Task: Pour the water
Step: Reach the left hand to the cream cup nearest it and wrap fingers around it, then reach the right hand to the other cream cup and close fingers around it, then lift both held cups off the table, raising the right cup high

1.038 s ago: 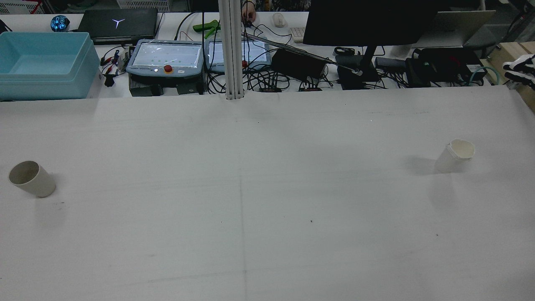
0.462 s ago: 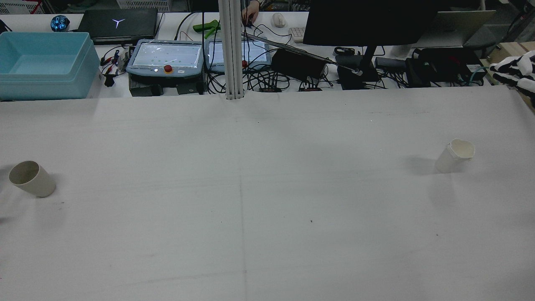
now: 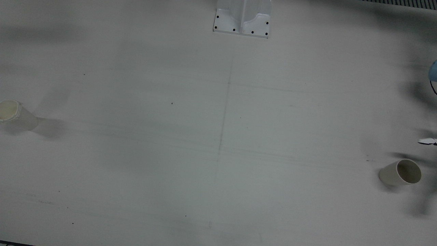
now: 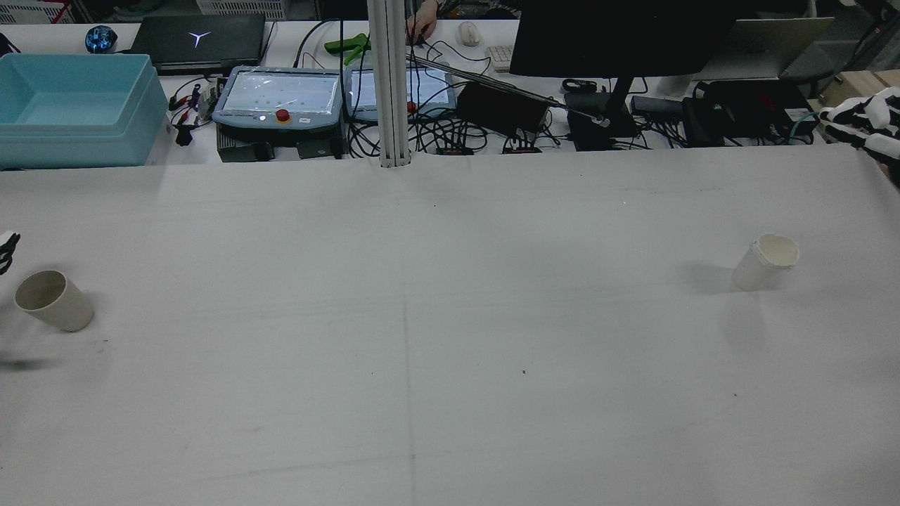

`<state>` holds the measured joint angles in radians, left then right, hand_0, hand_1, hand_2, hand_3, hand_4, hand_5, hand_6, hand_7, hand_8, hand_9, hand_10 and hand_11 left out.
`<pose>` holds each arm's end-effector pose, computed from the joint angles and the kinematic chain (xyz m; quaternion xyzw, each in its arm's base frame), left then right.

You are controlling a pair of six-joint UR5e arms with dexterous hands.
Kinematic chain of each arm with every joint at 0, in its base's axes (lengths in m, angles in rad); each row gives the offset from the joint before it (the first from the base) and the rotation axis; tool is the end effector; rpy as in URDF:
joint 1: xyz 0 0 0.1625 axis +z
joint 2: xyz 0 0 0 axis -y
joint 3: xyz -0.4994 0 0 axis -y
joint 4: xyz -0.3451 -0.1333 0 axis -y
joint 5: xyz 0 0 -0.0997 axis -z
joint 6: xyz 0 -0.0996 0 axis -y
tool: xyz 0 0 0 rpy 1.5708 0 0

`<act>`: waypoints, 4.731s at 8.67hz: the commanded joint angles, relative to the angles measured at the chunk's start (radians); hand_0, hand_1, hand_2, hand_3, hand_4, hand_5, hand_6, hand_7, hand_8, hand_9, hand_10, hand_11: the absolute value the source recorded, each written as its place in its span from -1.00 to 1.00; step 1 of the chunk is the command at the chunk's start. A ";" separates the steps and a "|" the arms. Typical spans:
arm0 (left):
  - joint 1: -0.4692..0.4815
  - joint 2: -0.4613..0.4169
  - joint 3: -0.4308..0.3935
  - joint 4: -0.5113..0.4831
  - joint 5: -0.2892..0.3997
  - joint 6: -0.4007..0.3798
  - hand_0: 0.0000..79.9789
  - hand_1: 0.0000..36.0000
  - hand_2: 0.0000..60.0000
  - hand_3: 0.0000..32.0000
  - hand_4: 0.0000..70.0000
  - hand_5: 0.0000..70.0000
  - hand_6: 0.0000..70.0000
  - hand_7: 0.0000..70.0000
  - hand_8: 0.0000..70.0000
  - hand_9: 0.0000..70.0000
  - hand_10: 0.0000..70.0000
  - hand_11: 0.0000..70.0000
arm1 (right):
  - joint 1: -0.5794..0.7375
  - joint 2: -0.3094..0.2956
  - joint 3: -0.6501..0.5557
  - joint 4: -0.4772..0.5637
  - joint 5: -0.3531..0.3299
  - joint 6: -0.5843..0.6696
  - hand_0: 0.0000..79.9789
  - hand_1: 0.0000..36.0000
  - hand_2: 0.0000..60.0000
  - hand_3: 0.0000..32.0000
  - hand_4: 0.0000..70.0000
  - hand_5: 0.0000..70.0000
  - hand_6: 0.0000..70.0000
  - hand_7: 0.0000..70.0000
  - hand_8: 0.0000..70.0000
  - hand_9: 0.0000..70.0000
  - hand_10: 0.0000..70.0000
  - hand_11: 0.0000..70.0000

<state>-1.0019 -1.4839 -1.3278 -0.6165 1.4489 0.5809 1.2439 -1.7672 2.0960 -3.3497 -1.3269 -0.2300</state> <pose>0.0963 -0.4205 0.8395 0.0413 0.7991 -0.5282 0.2841 0.0408 -0.3698 0.6282 0.0446 -0.7459 0.6579 0.0934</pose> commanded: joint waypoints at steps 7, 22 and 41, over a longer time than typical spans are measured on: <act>0.124 -0.104 0.041 0.092 -0.113 -0.058 0.29 0.07 -0.47 -0.74 -0.75 -0.98 -0.99 -0.83 -1.00 -1.00 -1.00 -1.00 | -0.003 0.000 -0.001 -0.001 -0.001 -0.002 0.17 -0.39 -0.41 -1.00 -0.39 1.00 -0.30 0.17 -0.59 -0.40 -0.80 -0.70; 0.115 -0.162 -0.048 0.343 -0.166 -0.371 0.51 0.99 1.00 -1.00 0.62 1.00 -0.66 -0.49 -0.94 -0.94 -0.85 -0.73 | 0.011 0.146 -0.911 0.661 -0.049 0.015 0.28 0.03 -0.27 -1.00 -0.41 0.64 -0.54 -0.39 -0.77 -0.71 -0.84 -0.73; 0.114 -0.062 -0.094 0.273 -0.236 -0.429 0.54 0.97 1.00 -1.00 0.54 1.00 -0.69 -0.54 -0.96 -0.95 -0.85 -0.73 | -0.233 0.161 -0.381 0.255 0.061 -0.281 1.00 1.00 0.66 -1.00 -0.30 1.00 -0.01 0.37 -0.18 0.14 -0.43 -0.06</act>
<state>-0.8880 -1.5458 -1.3695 -0.3719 1.2105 0.1651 1.0089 -1.5977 1.4700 -2.9074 -1.2730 -0.5134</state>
